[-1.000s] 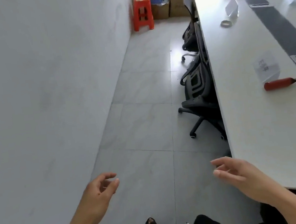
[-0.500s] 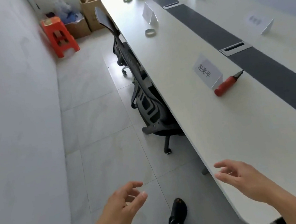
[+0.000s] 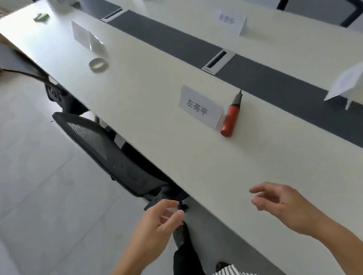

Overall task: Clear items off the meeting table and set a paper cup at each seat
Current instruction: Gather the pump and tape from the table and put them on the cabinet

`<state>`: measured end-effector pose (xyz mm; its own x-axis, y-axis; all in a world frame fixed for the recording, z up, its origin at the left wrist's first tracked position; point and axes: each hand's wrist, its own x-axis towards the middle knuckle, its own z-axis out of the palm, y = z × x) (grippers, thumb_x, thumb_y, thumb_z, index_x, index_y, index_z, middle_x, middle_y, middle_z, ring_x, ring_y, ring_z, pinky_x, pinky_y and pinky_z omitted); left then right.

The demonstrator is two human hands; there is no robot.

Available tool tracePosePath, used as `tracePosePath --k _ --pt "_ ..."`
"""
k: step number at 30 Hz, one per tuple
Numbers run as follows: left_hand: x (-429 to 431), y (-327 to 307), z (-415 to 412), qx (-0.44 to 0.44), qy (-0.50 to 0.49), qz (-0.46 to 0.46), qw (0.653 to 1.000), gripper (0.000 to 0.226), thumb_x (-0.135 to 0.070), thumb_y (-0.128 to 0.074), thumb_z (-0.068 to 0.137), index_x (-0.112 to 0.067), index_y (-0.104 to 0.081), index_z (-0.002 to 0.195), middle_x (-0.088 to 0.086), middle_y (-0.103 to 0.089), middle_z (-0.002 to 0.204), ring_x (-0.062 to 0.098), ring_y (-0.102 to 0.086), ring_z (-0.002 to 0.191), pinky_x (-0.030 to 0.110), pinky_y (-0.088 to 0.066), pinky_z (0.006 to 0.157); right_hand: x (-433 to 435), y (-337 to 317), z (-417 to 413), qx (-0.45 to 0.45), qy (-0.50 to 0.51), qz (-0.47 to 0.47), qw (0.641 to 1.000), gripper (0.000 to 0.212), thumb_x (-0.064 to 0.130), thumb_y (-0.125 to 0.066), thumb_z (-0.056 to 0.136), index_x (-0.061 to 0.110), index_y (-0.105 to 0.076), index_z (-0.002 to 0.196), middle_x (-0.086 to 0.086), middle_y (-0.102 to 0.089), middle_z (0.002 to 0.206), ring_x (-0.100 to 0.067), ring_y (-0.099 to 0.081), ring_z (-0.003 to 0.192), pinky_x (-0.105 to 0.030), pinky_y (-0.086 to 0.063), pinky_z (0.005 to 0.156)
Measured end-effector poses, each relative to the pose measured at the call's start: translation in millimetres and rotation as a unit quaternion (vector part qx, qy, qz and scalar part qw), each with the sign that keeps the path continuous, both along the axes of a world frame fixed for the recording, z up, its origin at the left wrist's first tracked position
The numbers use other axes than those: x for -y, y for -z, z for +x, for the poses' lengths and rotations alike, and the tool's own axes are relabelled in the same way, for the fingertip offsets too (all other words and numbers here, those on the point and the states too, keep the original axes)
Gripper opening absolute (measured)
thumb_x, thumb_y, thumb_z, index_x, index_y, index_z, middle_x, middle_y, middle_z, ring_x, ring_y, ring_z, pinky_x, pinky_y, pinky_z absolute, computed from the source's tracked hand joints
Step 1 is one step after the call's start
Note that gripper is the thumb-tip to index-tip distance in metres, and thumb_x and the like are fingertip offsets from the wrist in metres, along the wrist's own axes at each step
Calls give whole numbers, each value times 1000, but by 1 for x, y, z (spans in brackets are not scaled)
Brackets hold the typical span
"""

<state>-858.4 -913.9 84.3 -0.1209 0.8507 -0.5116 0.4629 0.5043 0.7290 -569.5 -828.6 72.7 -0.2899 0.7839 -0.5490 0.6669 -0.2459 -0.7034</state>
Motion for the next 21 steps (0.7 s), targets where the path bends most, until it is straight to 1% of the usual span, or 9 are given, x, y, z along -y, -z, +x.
tracePosePath --k 2,4,7,10,13,15,17,18,21 --pt "-50 4 -6 2 38 3 999 27 -38 -55 94 -28 -60 118 -10 -68 95 2 -65 87 15 -49 72 0 2 2 10 60 -19 998 13 35 -65 88 36 -66 101 5 -72 93 -5 -69 88 -29 -52 85" --pt "-100 9 -3 -3 75 14 997 27 -38 -55 94 -27 -60 118 -9 -68 97 5 -66 86 18 -52 70 -2 0 0 20 105 -36 994 13 33 -66 87 36 -67 101 3 -73 92 -5 -69 85 -29 -52 84" --pt "-176 27 23 -58 164 47 984 32 -35 -53 95 -21 -57 123 -2 -65 110 17 -64 96 30 -52 81 -7 -2 0 32 168 -41 984 14 36 -66 86 39 -66 100 7 -72 94 -3 -68 91 -27 -50 89" --pt "-243 47 66 -142 269 121 945 38 -31 -52 94 -16 -52 129 7 -56 124 25 -55 113 39 -47 94 -5 -2 3 31 233 -51 971 16 36 -67 86 38 -66 102 7 -72 94 -3 -68 92 -28 -49 91" --pt "-307 68 112 -200 339 159 906 36 -25 -52 91 -10 -48 124 14 -47 131 33 -49 113 45 -48 92 0 4 9 34 281 -67 957 17 33 -67 87 35 -67 103 9 -72 91 0 -68 87 -23 -49 86" --pt "-346 82 136 -260 373 166 875 36 -20 -50 90 -8 -45 123 18 -43 133 35 -44 115 44 -43 93 2 12 15 31 303 -81 949 15 31 -66 87 36 -66 102 14 -72 86 3 -66 85 -17 -47 80" --pt "-380 99 155 -314 379 165 855 36 -18 -49 89 -7 -43 122 20 -42 131 37 -44 114 44 -41 93 2 21 22 30 312 -95 945 14 31 -65 88 38 -64 101 24 -68 89 4 -65 87 -16 -45 77" --pt "-394 109 162 -333 371 154 853 37 -18 -49 89 -7 -42 123 20 -41 131 38 -45 112 45 -43 91 2 25 26 30 314 -100 944 14 32 -65 88 38 -64 101 27 -67 90 6 -64 88 -16 -45 77" --pt "-420 136 178 -339 327 84 878 45 -16 -50 89 -12 -35 131 18 -36 134 41 -48 111 49 -47 89 0 33 37 26 326 -118 938 15 33 -63 89 39 -64 103 17 -71 89 11 -61 88 -13 -45 77"
